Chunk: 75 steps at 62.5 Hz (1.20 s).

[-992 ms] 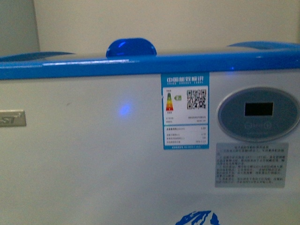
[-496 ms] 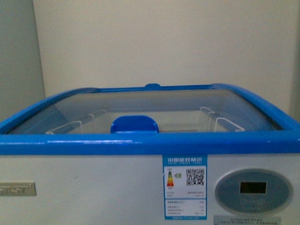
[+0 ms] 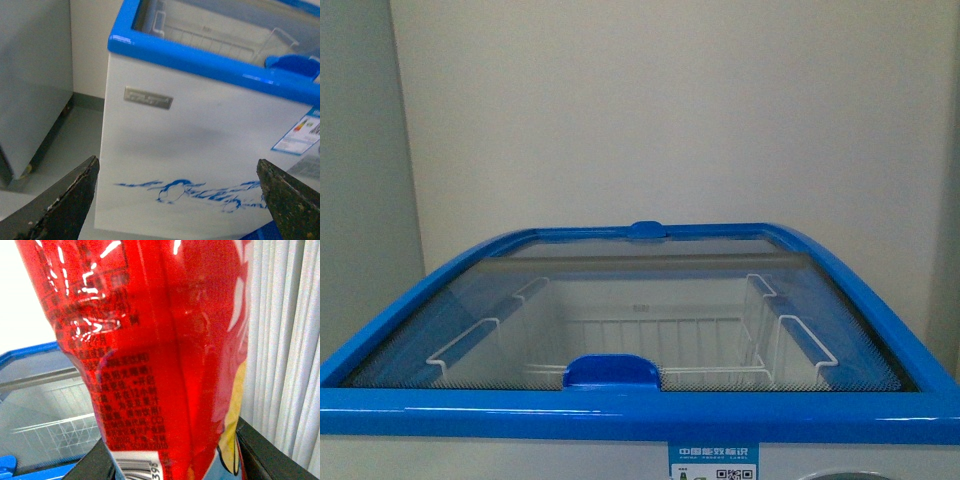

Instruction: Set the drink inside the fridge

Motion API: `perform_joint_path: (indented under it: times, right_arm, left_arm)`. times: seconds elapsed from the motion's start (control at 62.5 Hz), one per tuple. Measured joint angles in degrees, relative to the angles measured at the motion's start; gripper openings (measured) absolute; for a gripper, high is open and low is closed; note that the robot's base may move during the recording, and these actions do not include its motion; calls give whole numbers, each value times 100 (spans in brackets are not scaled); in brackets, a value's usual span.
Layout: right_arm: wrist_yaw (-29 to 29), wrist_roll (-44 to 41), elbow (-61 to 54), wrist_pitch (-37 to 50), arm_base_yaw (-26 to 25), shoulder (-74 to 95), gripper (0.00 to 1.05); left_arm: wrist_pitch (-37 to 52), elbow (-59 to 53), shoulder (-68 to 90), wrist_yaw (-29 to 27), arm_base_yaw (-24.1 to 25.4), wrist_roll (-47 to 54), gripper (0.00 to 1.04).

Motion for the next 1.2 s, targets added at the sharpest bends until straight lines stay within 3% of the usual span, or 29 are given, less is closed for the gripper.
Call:
perform_joint_path:
  times: [0.064, 0.128, 0.304, 0.448, 0.608, 0.736, 1.2]
  right_arm:
    - [4, 2, 0, 0, -2, 0, 41]
    - [4, 2, 0, 0, -2, 0, 41]
    - [2, 2, 0, 0, -2, -2, 41]
    - [4, 0, 0, 0, -2, -2, 41]
    - [4, 0, 0, 0, -2, -2, 41]
    - [4, 2, 0, 0, -2, -2, 41]
    - [4, 2, -2, 0, -2, -2, 41]
  left_arm:
    - [1119, 444, 1196, 153, 114, 129, 97]
    - [2114, 984, 2321, 181, -125, 800, 97]
    - [2850, 1982, 3821, 413, -826, 2562, 97]
    - [2824, 2802, 4562, 839, -1394, 3967, 97]
    - [2048, 3598, 5274, 1530, -1880, 5936, 97]
    - [1432, 3998, 5766, 1762, -1993, 7167, 97]
    - [1023, 5115, 7112, 1902, -2068, 8091, 97]
